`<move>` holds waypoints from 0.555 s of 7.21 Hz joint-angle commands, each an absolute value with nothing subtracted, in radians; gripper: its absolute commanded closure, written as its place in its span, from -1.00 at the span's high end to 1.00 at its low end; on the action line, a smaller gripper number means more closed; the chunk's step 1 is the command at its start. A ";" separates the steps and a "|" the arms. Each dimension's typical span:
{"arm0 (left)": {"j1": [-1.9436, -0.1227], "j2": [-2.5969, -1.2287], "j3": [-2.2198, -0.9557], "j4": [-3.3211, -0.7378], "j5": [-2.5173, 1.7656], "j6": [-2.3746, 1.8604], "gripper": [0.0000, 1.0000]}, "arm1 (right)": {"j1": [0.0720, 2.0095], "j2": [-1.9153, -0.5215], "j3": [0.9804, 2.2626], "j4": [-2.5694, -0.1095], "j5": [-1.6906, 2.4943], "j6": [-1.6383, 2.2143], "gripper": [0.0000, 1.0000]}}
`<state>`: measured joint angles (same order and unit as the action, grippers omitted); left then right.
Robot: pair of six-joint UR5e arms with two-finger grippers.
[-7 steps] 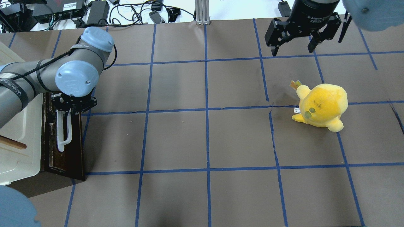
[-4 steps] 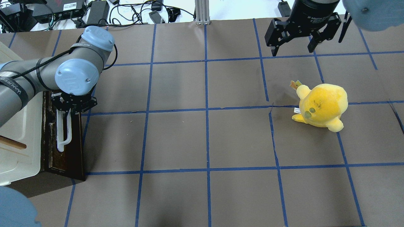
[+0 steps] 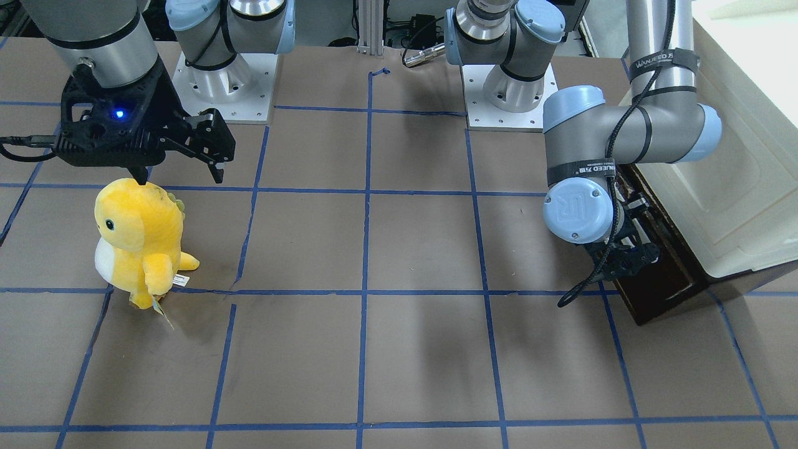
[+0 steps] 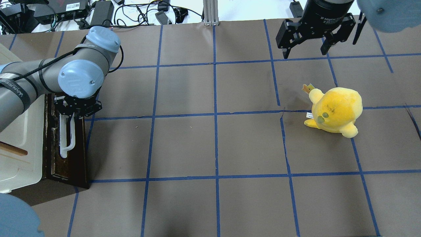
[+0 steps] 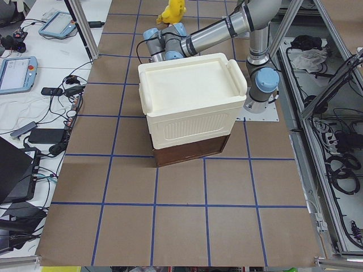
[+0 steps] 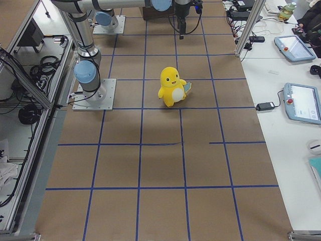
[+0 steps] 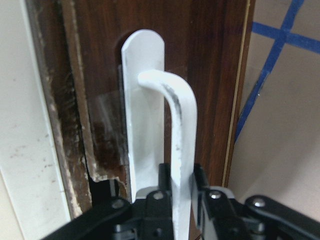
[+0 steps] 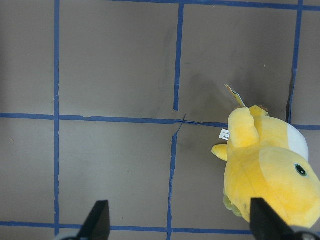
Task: Pull drawer sideways
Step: 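Pull the handle with the left gripper, sliding the drawer out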
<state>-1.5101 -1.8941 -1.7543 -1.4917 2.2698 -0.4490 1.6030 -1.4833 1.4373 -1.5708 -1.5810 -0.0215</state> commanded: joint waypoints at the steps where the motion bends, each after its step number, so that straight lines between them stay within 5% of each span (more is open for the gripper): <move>1: -1.523 -1.902 -1.737 -1.515 2.270 -0.456 -1.00 | 1.603 -1.483 1.437 -1.571 -1.580 -0.021 1.00; 4: -1.552 -1.910 -1.718 -1.546 2.269 -0.492 -1.00 | 1.603 -1.483 1.437 -1.571 -1.580 -0.021 1.00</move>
<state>-1.5389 -1.9065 -1.7227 -1.5355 2.2690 -0.4719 1.6030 -1.4834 1.4373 -1.5708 -1.5804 -0.0221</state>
